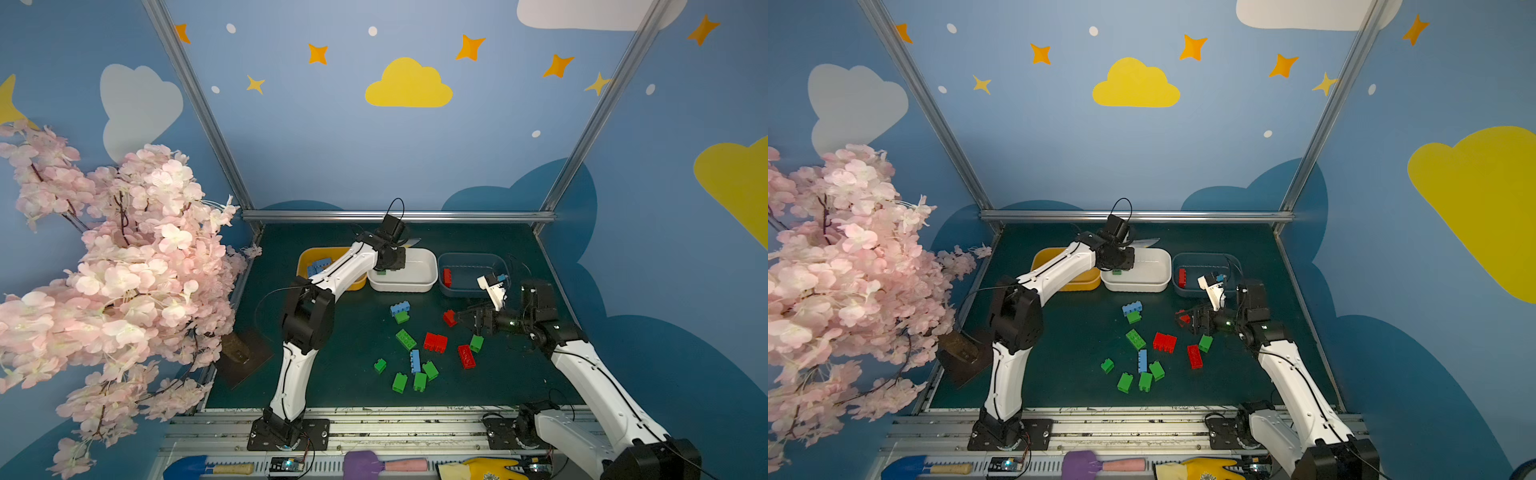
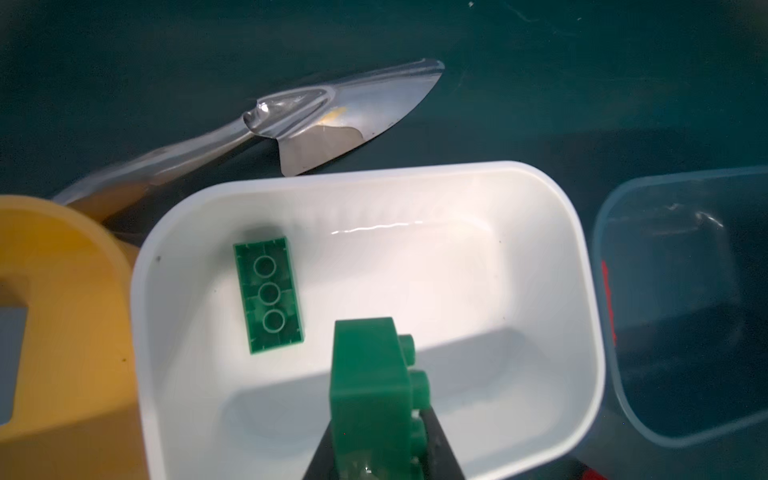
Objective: Sort the legos into containers by color
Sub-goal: 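Lower the left gripper onto a small green brick and grasp it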
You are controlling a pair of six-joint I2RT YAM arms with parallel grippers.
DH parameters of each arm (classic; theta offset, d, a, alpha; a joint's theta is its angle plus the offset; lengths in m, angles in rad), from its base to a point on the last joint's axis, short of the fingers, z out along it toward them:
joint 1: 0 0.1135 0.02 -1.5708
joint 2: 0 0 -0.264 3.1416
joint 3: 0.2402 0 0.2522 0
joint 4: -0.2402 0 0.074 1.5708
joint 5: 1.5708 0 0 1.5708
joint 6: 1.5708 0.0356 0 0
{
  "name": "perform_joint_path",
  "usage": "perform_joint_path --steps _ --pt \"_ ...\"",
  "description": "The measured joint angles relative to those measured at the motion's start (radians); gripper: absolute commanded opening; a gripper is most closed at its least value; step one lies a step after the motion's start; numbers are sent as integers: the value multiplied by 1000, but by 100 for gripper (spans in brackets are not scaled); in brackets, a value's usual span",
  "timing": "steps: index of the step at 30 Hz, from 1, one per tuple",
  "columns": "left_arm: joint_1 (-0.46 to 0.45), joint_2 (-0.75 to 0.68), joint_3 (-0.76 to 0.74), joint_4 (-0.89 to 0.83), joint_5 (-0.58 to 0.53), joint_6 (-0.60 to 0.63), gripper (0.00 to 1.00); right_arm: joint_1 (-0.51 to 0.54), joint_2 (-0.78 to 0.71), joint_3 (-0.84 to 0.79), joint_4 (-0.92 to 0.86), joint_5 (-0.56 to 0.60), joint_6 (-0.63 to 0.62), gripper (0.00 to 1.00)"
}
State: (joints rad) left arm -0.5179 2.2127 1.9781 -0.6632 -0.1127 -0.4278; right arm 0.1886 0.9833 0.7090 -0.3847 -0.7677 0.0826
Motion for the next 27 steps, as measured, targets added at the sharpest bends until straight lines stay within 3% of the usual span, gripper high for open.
perform_joint_path --steps 9,14,16,21,27 --pt "9 210 253 -64 -63 13 29 -1 24 13 -2 2 -13 88" --pt "11 260 338 -135 -79 29 43 -6 40 13 -6 5 -20 88" --pt "12 260 342 -162 -82 36 52 -7 47 13 -6 5 -21 88" --pt "12 238 337 -227 -82 50 61 -8 56 23 -13 5 -25 88" --pt "-6 -4 107 -254 -60 58 69 -10 55 28 -16 4 -32 88"
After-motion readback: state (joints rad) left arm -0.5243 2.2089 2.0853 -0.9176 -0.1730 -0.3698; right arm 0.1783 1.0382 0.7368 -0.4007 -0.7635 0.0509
